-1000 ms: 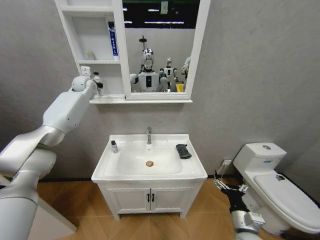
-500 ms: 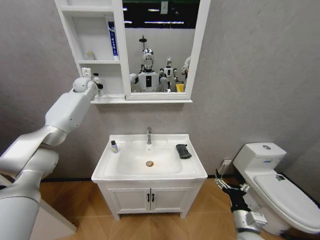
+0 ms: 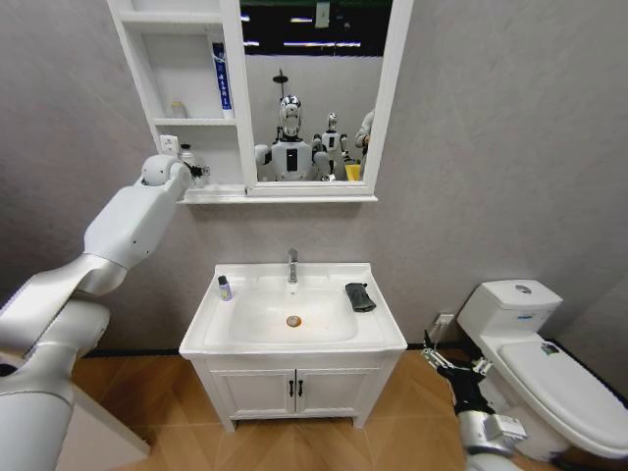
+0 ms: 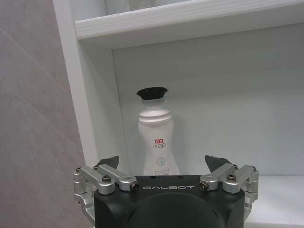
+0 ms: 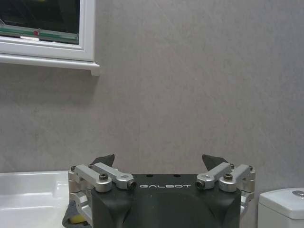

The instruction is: Move facial cleanser and shampoo from washbasin to cabinet, then wipe washbasin with towel.

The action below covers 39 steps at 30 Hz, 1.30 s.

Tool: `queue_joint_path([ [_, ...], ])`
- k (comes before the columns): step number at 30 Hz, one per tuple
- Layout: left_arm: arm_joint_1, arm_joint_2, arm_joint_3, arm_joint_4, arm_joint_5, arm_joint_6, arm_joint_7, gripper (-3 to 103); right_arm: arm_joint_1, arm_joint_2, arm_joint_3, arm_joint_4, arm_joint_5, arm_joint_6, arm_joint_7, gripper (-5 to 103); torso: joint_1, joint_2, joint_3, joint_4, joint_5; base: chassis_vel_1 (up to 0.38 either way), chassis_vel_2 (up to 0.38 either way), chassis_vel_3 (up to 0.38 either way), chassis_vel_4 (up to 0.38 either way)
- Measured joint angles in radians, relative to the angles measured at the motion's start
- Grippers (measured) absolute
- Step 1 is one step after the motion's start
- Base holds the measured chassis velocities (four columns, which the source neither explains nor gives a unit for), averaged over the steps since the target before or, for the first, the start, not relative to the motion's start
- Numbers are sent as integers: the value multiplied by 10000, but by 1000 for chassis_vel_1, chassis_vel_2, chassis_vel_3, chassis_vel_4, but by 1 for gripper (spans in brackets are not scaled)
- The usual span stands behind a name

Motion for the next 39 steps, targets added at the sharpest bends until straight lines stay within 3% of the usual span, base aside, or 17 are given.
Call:
queue_joint_path([
  [1, 0, 0, 0, 0, 0, 0, 0, 98, 0, 0, 0, 0, 0, 0, 0, 100, 0, 0, 0, 0, 0, 0, 0, 0, 0],
  [4, 411, 825, -53, -1341, -777, 171, -456, 100, 7, -47, -4, 42, 5, -5, 21, 100, 0, 1, 0, 1, 0, 0, 0, 0, 0],
  [8, 697, 1294, -143, -2068, -1047, 195, -638, 100, 13, -52, -5, 69, 14, -13, 21, 100, 0, 1, -1, 2, -1, 0, 0, 0, 0],
  [10, 1317, 1921, -394, -3357, -1420, 106, -880, 100, -7, 5, -12, 100, 13, -15, 21, 100, -1, 1, 0, 3, -1, 0, 0, 0, 0],
  [11, 1317, 1921, -394, -3357, -1420, 106, -880, 100, -7, 5, -12, 100, 13, -15, 21, 100, -1, 1, 0, 3, -1, 0, 0, 0, 0],
  [13, 2305, 2443, -1003, -4806, -1798, -168, -1250, 100, -48, 96, -23, 113, -51, -23, 38, 100, -1, 1, -1, 0, 1, 0, 0, 0, 0],
  [14, 2305, 2443, -1003, -4806, -1798, -168, -1250, 100, -48, 96, -23, 113, -51, -23, 38, 100, -1, 1, -1, 0, 1, 0, 0, 0, 0],
  [16, 3435, 2881, -1660, -5876, -2028, -389, -1393, 100, -77, 105, -28, 117, -82, -29, 61, 100, -1, 1, -2, -1, 0, 0, 0, 0, 0],
  [19, 4684, 3276, -2318, -6747, -2042, -693, -1333, 100, -68, 75, -31, 119, -84, -41, 80, 100, 0, 1, -1, 1, -2, 0, 0, 0, 0],
  [21, 6015, 3560, -3008, -7402, -1882, -1213, -999, 100, -35, 65, -56, 109, -93, -52, 102, 100, -1, 2, -2, 1, 1, 0, 0, 0, 0],
  [22, 6015, 3560, -3008, -7402, -1882, -1213, -999, 100, -35, 65, -56, 109, -93, -52, 102, 100, -1, 2, -2, 1, 1, 0, 0, 0, 0],
  [25, 8308, 3694, -3943, -7849, -1099, -2307, -331, 100, -5, 121, -205, 7, -227, -57, 119, 100, -1, 1, -1, 4, -4, 0, 0, 0, 0],
  [26, 8308, 3694, -3943, -7849, -1099, -2307, -331, 100, -5, 121, -205, 7, -227, -57, 119, 100, -1, 1, -1, 4, -4, 0, 0, 0, 0],
  [29, 9521, 3474, -4280, -7723, -420, -3028, -59, 100, 11, 197, -279, -52, -349, -60, 117, 100, -2, 1, -1, 2, 0, 0, 0, 0, 0],
  [33, 10007, 3239, -4323, -7335, 62, -3334, 98, 100, -16, 254, -277, -59, -389, -60, 112, 100, -1, 2, -1, 0, 2, 0, 0, 0, 0],
  [35, 10555, 2842, -4314, -6696, 740, -3899, 546, 100, -71, 317, -254, -59, -427, -42, 111, 100, -1, 1, 0, 1, 0, 0, 0, 0, 0],
  [39, 11057, 2334, -4208, -6175, 1301, -4441, 1141, 100, -128, 319, -181, -71, -452, 10, 139, 100, -1, 1, 0, 2, -1, 0, 0, 0, 0],
])
